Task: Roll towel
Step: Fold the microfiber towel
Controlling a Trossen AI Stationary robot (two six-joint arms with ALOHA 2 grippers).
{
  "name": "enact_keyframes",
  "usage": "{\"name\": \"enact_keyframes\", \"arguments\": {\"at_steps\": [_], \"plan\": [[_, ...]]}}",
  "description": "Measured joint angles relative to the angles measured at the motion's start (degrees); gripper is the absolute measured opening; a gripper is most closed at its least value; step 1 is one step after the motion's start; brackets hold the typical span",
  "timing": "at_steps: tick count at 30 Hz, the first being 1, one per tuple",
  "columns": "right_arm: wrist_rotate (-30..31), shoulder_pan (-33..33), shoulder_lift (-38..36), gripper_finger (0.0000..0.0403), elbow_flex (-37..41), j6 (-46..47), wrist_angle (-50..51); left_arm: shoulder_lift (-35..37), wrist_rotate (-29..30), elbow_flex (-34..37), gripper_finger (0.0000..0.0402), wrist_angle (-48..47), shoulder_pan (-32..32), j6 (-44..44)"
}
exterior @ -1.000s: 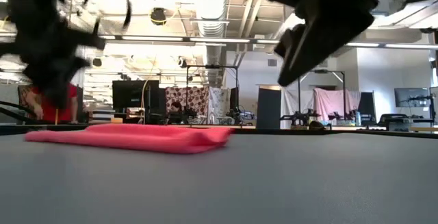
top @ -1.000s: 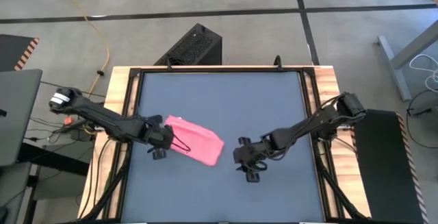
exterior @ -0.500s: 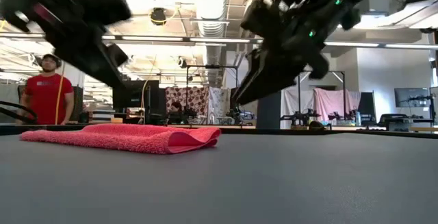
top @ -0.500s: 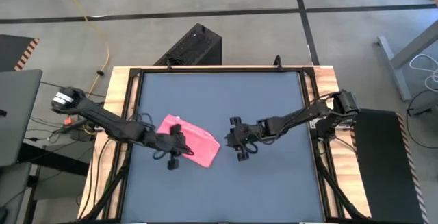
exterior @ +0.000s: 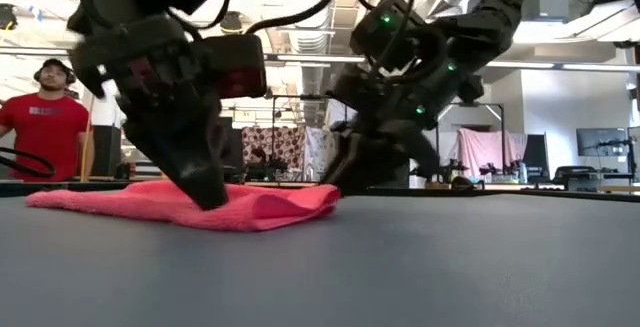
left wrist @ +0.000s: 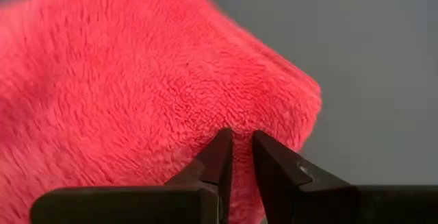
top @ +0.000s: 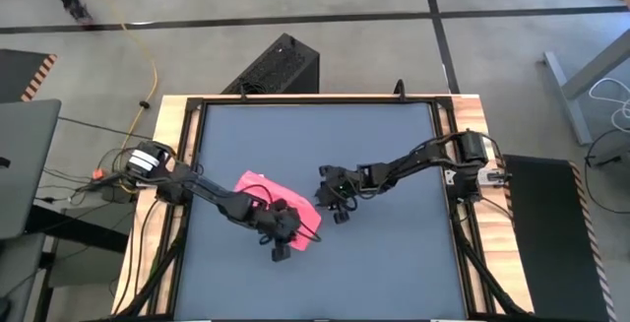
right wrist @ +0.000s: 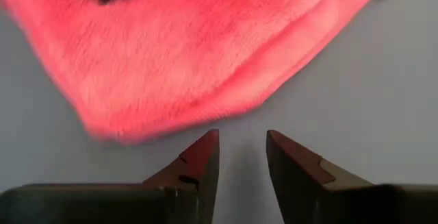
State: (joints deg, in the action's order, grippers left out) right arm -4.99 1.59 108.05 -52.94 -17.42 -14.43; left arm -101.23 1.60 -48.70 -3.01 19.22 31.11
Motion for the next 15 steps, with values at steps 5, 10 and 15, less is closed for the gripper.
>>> {"name": "enact_keyframes", "arguments": {"at_steps": [5, 10, 15], "plan": [[-4.38, 3.11, 0.24, 0.0147, 0.26, 2.77, 2.06, 0.52, -2.77, -4.43, 0.0051, -11.42, 2.86, 4.8], [-3.7, 8.84, 0.87, 0.0147, 0.18, 4.05, 1.54, 0.44, -8.42, -5.93, 0.0051, -15.72, 5.95, 10.78], [-4.27, 13.63, 0.5, 0.0147, 0.22, 5.58, 1.78, 0.44, -10.82, -5.93, 0.0051, -15.75, 9.89, 17.32]]}}
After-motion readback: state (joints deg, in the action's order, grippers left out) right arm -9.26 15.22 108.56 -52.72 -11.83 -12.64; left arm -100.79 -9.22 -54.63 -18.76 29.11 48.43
